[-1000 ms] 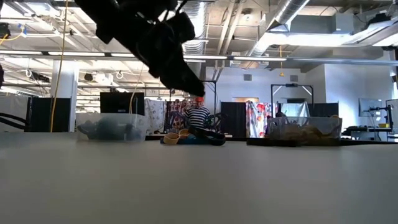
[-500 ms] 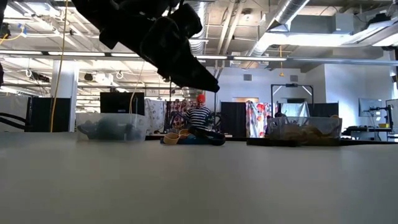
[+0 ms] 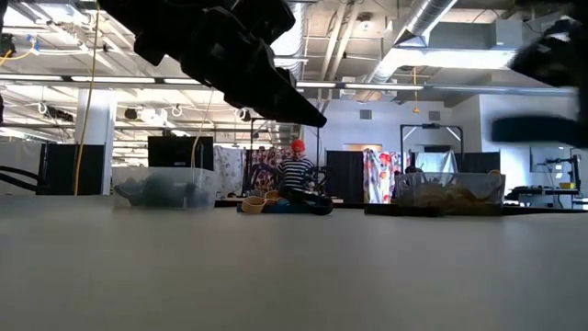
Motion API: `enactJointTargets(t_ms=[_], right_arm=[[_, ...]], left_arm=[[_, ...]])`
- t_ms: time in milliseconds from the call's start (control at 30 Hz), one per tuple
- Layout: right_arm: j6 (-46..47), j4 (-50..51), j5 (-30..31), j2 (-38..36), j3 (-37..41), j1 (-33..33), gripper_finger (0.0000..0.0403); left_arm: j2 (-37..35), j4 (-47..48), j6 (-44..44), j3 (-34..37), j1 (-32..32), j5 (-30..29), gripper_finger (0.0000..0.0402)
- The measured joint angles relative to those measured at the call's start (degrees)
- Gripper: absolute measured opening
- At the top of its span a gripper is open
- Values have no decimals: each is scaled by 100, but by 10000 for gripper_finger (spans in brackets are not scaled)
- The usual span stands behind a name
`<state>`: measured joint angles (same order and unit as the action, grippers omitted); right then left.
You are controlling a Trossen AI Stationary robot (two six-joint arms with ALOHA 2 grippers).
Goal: Sort rubber bands into baskets
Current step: Put the blue rubber band into the white bin
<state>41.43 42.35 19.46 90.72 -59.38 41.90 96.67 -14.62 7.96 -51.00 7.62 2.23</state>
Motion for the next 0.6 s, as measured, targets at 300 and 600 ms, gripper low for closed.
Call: enactJointTargets(t_ms=[300, 600], right_arm=[[-1887, -985, 453, -169, -2, -925, 27], [-3131, -1694, 848, -148, -4, -1683, 27]], left_arm=[[17, -793, -39, 56, 63, -1, 187], [17, -1069, -104, 59, 63, 34, 187]])
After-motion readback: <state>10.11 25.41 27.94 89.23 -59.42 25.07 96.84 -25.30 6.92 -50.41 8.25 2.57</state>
